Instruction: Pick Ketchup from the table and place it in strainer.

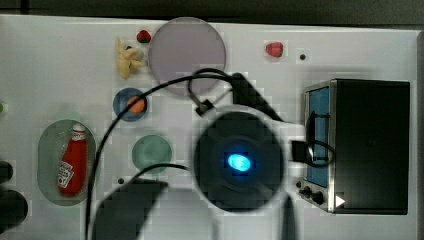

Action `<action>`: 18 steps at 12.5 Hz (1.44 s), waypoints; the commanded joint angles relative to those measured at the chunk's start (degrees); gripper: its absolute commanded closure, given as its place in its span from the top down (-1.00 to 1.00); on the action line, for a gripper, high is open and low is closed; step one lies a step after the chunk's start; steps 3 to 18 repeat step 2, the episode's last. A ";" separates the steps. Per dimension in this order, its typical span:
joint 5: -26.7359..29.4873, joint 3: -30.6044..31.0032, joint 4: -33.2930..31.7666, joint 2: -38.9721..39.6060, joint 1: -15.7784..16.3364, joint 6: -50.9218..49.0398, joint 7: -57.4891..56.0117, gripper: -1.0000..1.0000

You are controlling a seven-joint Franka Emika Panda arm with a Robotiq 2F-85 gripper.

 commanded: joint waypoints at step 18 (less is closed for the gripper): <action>3.23 -2.23 2.33 -1.13 1.91 -5.90 -5.19 1.00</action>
